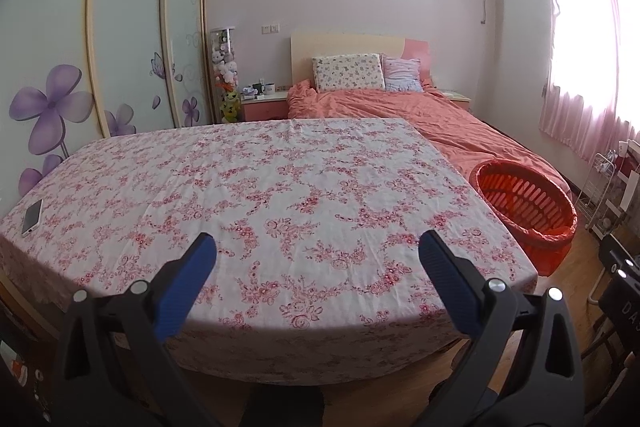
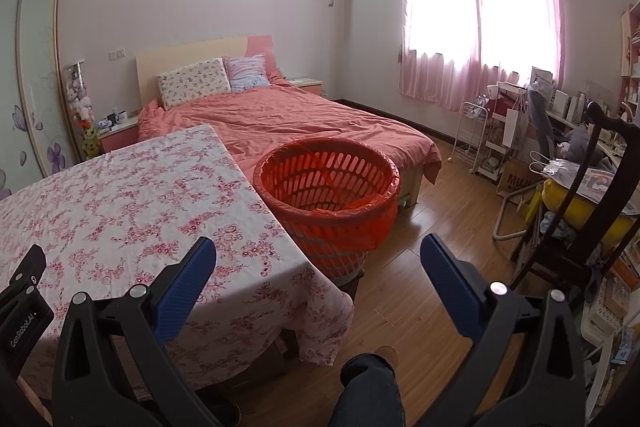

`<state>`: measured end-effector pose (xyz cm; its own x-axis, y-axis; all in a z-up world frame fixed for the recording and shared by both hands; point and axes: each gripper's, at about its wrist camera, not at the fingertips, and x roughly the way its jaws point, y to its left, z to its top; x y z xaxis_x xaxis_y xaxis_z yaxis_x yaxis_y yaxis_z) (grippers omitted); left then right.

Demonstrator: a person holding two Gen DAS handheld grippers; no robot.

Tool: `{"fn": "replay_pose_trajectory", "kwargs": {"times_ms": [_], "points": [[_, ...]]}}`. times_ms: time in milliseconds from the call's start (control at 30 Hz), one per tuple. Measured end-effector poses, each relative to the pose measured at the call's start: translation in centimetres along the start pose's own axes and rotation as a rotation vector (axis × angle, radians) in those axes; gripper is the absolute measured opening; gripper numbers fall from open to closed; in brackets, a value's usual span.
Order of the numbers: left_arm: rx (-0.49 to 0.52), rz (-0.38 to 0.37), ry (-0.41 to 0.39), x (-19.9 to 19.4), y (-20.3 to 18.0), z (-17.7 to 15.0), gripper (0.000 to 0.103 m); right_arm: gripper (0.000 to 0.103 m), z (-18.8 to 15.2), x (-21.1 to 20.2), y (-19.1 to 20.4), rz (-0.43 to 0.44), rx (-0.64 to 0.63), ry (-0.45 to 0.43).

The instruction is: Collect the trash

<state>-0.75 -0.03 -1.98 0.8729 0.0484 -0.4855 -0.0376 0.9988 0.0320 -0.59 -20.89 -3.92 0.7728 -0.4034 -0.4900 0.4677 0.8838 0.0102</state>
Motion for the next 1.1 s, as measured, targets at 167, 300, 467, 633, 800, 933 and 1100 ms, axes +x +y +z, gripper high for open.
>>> {"fn": "replay_pose_trajectory", "kwargs": {"times_ms": [167,300,467,633,800,933,1100], "points": [[0.022,0.009,-0.007,-0.37,-0.50,0.09,0.099,0.101,0.06,0.05,-0.10,0.004,0.002,0.002],[0.025,0.003,-0.009,-0.51,-0.62,0.22,0.099,0.101,0.07,0.02,-0.11,0.007,0.002,0.001],[0.019,-0.001,-0.015,-0.65,-0.52,0.41,0.099,0.101,0.09,-0.06,0.10,0.011,-0.001,-0.003],[0.019,-0.001,-0.011,-0.61,-0.46,0.47,0.099,0.101,0.10,-0.12,0.18,0.009,-0.004,-0.003],[0.014,-0.001,-0.008,-0.51,-0.47,0.57,0.099,0.101,0.34,-0.08,0.20,0.004,-0.007,-0.005],[0.010,-0.001,-0.005,-0.44,-0.45,0.59,0.099,0.101,0.40,0.01,0.18,0.002,-0.007,-0.004],[0.008,-0.001,-0.001,-0.35,-0.51,0.56,0.099,0.101,0.41,0.03,0.14,0.003,-0.008,-0.003]]}}
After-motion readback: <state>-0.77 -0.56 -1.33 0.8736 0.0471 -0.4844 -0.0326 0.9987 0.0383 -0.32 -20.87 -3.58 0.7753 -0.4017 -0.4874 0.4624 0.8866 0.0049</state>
